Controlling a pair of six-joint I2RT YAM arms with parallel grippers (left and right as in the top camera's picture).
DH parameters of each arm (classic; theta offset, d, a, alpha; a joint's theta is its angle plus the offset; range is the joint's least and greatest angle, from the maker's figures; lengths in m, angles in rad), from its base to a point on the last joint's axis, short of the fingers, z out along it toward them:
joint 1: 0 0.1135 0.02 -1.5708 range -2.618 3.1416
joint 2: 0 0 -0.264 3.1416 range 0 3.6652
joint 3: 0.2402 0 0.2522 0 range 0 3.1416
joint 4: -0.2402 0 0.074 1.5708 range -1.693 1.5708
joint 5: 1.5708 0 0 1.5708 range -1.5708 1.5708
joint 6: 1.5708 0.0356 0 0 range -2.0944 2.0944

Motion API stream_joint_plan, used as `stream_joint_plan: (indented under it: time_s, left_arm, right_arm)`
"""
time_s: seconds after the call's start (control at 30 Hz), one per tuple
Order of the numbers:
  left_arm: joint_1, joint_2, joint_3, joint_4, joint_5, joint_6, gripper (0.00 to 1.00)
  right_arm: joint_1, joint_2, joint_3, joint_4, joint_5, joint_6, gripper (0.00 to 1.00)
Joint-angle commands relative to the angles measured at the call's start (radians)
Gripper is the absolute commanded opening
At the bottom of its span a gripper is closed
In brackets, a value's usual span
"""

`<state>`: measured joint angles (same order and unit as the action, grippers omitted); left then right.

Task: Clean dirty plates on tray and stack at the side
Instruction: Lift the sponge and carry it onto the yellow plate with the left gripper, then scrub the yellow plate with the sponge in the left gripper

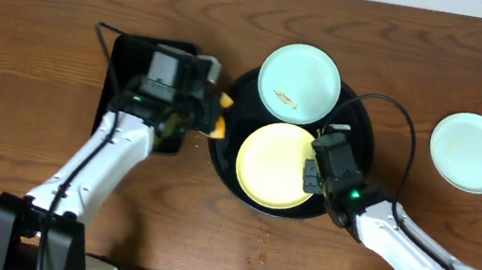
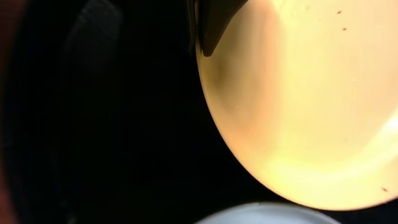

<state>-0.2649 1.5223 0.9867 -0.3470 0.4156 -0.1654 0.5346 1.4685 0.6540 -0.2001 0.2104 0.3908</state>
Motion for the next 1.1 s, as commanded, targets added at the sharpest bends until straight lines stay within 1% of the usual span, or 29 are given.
stream_joint_plan:
  time_s: [0.0,0.17,0.3,0.4,0.53,0.6,0.7,0.87,1.07]
  left_arm:
    - [-0.072,-0.013,0.021,0.002,-0.023,-0.016,0.07]
    - [-0.199,-0.004,-0.002,0.016,-0.066,-0.034,0.07]
    - [-0.293,0.024,-0.012,0.029,-0.066,-0.094,0.08]
    - [-0.355,0.055,-0.014,0.067,-0.066,-0.164,0.07]
    - [-0.435,0.103,-0.014,0.135,-0.071,-0.204,0.07]
    - [-0.465,0.133,-0.014,0.155,-0.099,-0.24,0.07]
    - [-0.494,0.177,-0.014,0.156,-0.177,-0.286,0.07]
    - [-0.499,0.237,-0.014,0.193,-0.191,-0.286,0.07]
    - [-0.499,0.274,-0.014,0.197,-0.269,-0.285,0.07]
  right_arm:
    - [-0.006,0.031,-0.001,0.014,-0.057,0.024,0.01]
    - [-0.008,0.032,-0.001,0.016,-0.058,0.023,0.01]
    - [-0.02,0.032,-0.001,0.014,-0.058,0.023,0.01]
    - [-0.028,0.032,-0.001,0.01,-0.058,0.023,0.01]
    - [-0.032,0.032,-0.001,0.006,-0.058,0.023,0.01]
    - [-0.032,0.032,-0.001,0.006,-0.058,0.023,0.01]
    - [-0.032,0.032,-0.001,0.006,-0.058,0.023,0.01]
    - [-0.032,0.032,-0.001,0.006,-0.058,0.023,0.01]
    - [-0.032,0.032,-0.001,0.006,-0.058,0.02,0.01]
